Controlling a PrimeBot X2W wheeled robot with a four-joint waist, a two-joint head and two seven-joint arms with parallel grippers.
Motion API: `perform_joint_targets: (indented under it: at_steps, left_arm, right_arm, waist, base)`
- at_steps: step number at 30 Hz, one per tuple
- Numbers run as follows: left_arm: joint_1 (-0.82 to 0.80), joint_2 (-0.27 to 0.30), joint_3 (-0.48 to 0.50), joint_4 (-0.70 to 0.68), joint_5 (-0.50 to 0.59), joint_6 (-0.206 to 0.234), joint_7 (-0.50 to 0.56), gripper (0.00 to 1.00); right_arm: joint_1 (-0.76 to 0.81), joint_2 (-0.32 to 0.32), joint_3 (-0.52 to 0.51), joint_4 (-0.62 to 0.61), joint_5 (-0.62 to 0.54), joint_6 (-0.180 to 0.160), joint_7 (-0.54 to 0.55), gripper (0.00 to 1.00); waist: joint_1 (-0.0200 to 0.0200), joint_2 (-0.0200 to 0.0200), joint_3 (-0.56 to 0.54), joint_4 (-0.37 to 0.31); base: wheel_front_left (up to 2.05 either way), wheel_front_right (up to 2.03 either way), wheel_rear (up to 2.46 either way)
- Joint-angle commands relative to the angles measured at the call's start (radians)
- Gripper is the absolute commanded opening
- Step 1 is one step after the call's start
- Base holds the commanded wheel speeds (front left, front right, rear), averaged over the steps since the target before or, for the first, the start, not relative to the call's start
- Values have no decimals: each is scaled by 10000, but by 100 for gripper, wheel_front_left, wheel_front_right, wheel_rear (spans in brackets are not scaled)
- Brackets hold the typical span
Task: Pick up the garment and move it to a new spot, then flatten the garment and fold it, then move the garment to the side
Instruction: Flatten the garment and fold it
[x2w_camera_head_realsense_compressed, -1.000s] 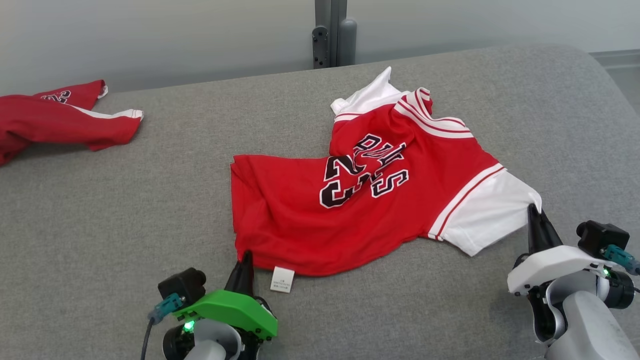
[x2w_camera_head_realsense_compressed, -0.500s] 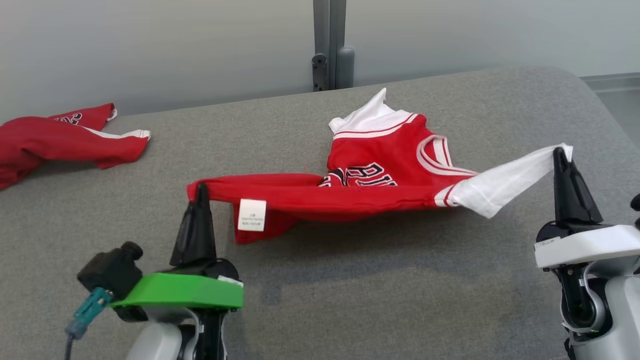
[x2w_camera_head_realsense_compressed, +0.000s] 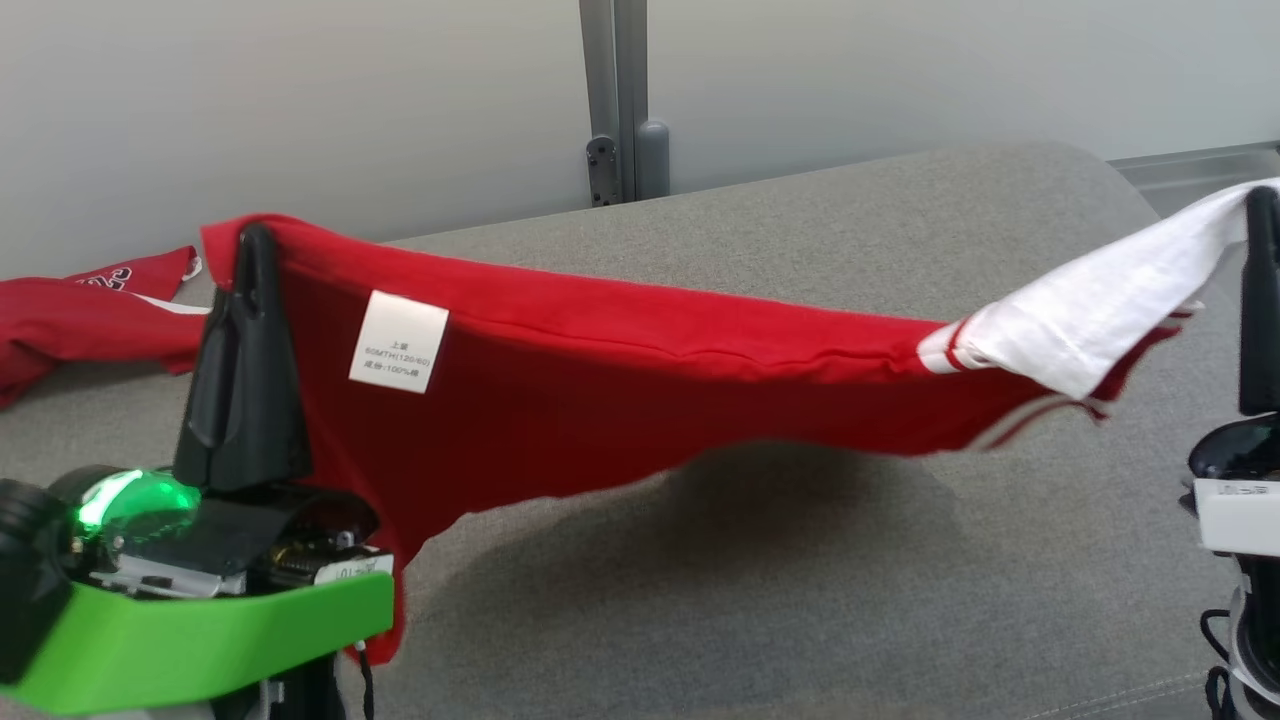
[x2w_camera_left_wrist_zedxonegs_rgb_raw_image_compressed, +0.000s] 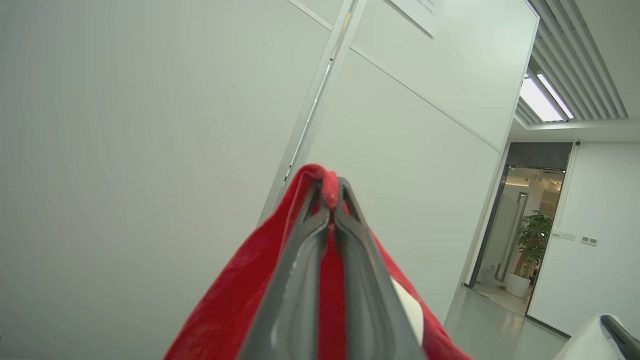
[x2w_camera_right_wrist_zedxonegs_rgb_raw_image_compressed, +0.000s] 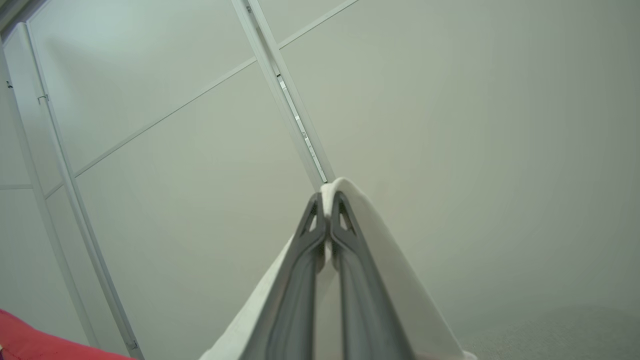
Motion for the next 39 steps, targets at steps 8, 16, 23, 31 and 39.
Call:
perform_joint_targets:
  at_steps: [8, 16, 23, 31, 39]
  left_arm:
    - [-1001, 591, 36, -891, 388, 247, 1056, 0]
    - [-3299, 686, 141, 1134, -322, -287, 2095, 0]
    - [-8199, 740, 446, 4676, 112, -939, 2532, 0]
    - [-12702, 639, 240, 9506, 1110, -1876, 1348, 0]
    - [-13838, 469, 267, 12522, 1211, -2394, 60, 0]
  right_arm:
    - [-372, 116, -547, -1325, -197, 4, 835, 0]
    - [-2945, -89, 277, 340, -392, 4, 1362, 0]
    - [-8001, -206, 1262, 3265, -1255, 4, 1182, 0]
    - [-12980, 557, 1578, 8193, -2648, 4, -722, 0]
    - [-14276, 758, 2399, 11145, -2178, 4, -2273, 0]
  waist:
    - [0, -1, 612, -17]
    - [0, -1, 1868, 148]
    - [0, -1, 3232, 233]
    - [0, -1, 4109, -246]
    - [0, -1, 5540, -580]
  base:
    - [0, 0, 0]
    - [0, 0, 0]
    - [0, 0, 0]
    - [0, 0, 0]
    - [0, 0, 0]
